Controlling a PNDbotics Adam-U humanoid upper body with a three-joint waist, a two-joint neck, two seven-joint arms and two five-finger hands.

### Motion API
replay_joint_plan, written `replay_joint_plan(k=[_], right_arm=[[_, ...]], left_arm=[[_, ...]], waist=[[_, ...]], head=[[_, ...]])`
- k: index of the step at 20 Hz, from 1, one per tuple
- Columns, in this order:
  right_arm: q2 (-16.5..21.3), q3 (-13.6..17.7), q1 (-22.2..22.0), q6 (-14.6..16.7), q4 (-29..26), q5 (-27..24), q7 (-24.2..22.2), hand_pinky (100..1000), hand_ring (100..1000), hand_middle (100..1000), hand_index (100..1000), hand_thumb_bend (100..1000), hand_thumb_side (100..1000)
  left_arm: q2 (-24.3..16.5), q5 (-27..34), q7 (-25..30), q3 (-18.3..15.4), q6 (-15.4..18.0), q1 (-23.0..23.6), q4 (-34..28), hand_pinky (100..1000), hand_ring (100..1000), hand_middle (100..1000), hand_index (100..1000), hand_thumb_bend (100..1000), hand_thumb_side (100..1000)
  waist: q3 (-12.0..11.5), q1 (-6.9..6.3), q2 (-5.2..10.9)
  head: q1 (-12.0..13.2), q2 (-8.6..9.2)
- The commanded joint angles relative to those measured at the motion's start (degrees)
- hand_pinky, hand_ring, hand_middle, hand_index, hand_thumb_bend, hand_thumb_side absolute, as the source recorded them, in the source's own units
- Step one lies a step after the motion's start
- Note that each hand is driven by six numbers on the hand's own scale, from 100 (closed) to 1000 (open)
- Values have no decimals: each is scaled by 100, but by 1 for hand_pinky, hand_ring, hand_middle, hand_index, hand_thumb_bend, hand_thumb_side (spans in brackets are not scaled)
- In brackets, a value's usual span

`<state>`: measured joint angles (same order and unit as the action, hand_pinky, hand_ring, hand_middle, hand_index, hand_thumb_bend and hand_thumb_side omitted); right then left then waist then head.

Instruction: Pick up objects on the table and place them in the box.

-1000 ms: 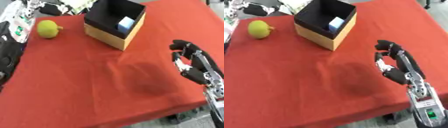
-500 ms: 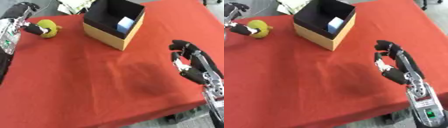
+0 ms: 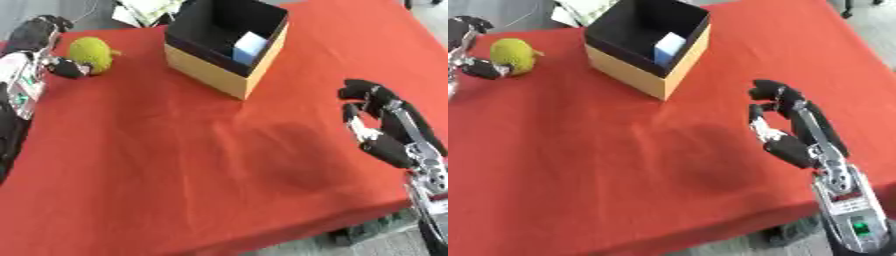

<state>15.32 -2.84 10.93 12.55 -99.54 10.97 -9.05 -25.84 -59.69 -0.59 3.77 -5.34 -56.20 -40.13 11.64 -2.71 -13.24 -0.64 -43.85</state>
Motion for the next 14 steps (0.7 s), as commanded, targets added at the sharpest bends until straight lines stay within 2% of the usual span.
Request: replay_joint_plan(k=[1,4,6,7,10,14], right_arm=[[75,28,66,9,-51,-9,-7,729,801,729,862,100,479],[73,29,68,11,-49,-10,-9,729,801,729,862,100,481],[72,32,67,10,-48,-12,-6,729,801,729,863,100,483],[71,33,66,10,-48,-12,-6,729,801,729,863,100,484],[72,37,61,10,-46,-11,-6,729,801,729,863,100,485],[69,43,53,10,-43,-8,-2,729,801,729,863,100,489]], left_arm=[[-75,-20,-78,-50,0,-68,5,678,652,689,822,437,156],[-56,-23,-101,-46,5,-55,39,655,610,640,779,366,125],[-55,-7,-130,-46,19,-55,29,606,533,550,693,326,100],[-61,4,-194,-49,19,-59,-6,565,479,486,623,298,100],[-90,93,-491,-42,9,-70,-175,513,415,402,525,237,100],[-152,386,-705,25,50,-103,-503,504,413,396,514,209,100]], waist=[[5,21,72],[11,16,64],[10,12,67],[7,11,70],[-5,12,79],[-48,20,97]], head=[[-4,-26],[2,-26],[4,-26],[1,-26],[-8,-26],[-24,-26]])
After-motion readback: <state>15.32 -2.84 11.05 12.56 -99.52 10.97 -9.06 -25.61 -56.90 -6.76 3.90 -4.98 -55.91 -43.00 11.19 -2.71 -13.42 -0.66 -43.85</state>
